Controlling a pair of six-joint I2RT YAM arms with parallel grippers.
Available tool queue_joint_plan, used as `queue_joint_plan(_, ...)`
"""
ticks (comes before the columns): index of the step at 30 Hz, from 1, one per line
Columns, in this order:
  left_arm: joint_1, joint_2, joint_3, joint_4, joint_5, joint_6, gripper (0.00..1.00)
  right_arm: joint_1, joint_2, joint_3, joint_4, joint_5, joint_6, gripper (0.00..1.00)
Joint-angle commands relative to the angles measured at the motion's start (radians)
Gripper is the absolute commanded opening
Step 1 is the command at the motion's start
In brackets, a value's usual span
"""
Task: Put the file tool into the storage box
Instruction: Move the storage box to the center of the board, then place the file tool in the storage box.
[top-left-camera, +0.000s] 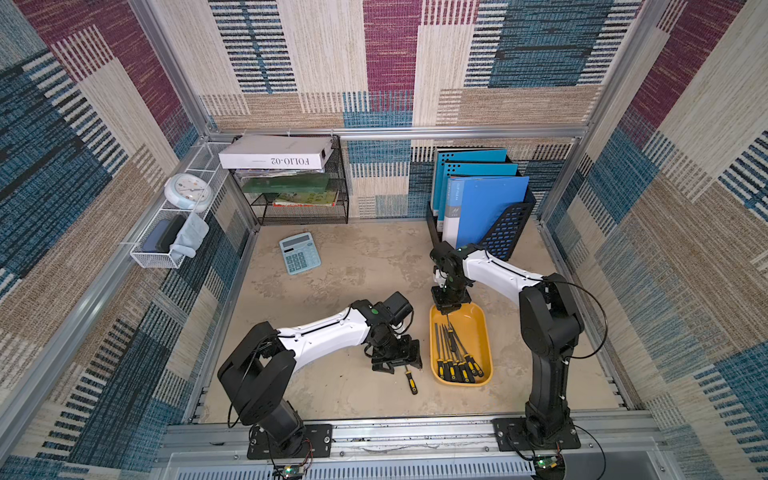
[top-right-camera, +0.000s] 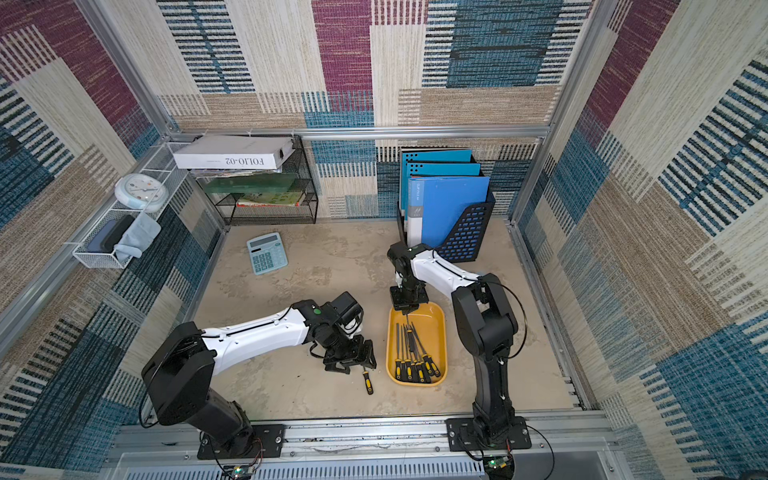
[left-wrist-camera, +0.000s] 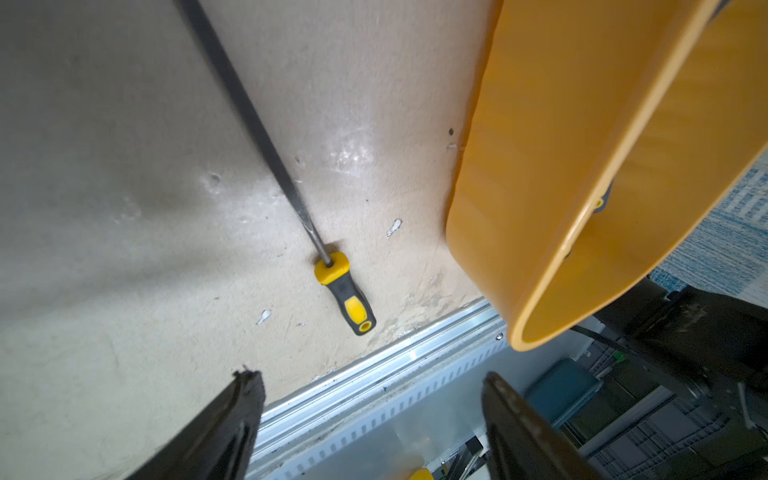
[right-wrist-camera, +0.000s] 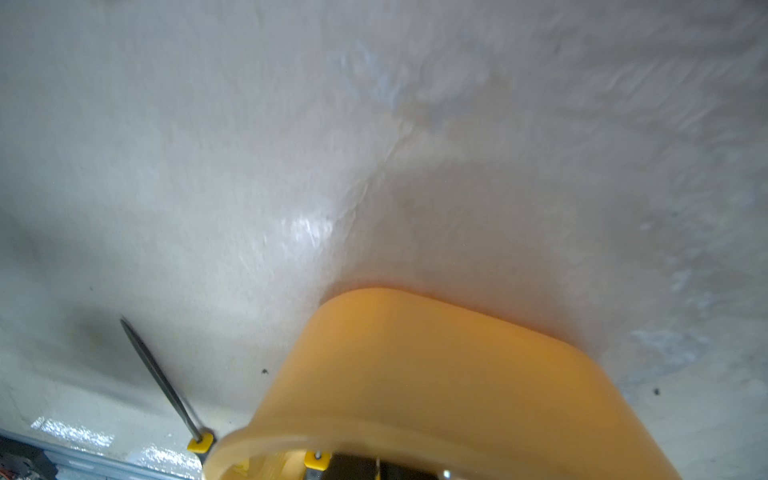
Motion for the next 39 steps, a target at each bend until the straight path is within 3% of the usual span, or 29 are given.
queue_joint_plan(1,0.006,-0.005,0.001,-0.019,0.007,0.024,0.85,-0.003,0.013,0.048,-0.031,-0.004,-0.031,0.00)
queue_joint_plan(9,0.007,-0.017,-0.030,0.004,0.014,0.015,0.85,0.024,-0.129,-0.170,0.017,-0.196,0.022,0.00)
queue_joint_plan(20,0.007,0.003,-0.014,-0.007,0.018,0.032,0.85,0.057,-0.155,-0.306,0.080,-0.275,0.050,0.00)
queue_joint_plan(26,0.006,0.004,-0.016,-0.005,0.023,0.022,0.85,0.057,-0.154,-0.324,0.099,-0.267,0.055,0.28)
queue_joint_plan(30,0.004,-0.002,-0.027,-0.004,0.023,0.015,0.85,0.056,-0.175,-0.297,0.083,-0.257,0.056,0.34)
queue_joint_plan(39,-0.034,0.001,-0.039,-0.003,-0.011,-0.049,0.85,0.047,-0.235,-0.167,-0.027,-0.187,0.035,0.35)
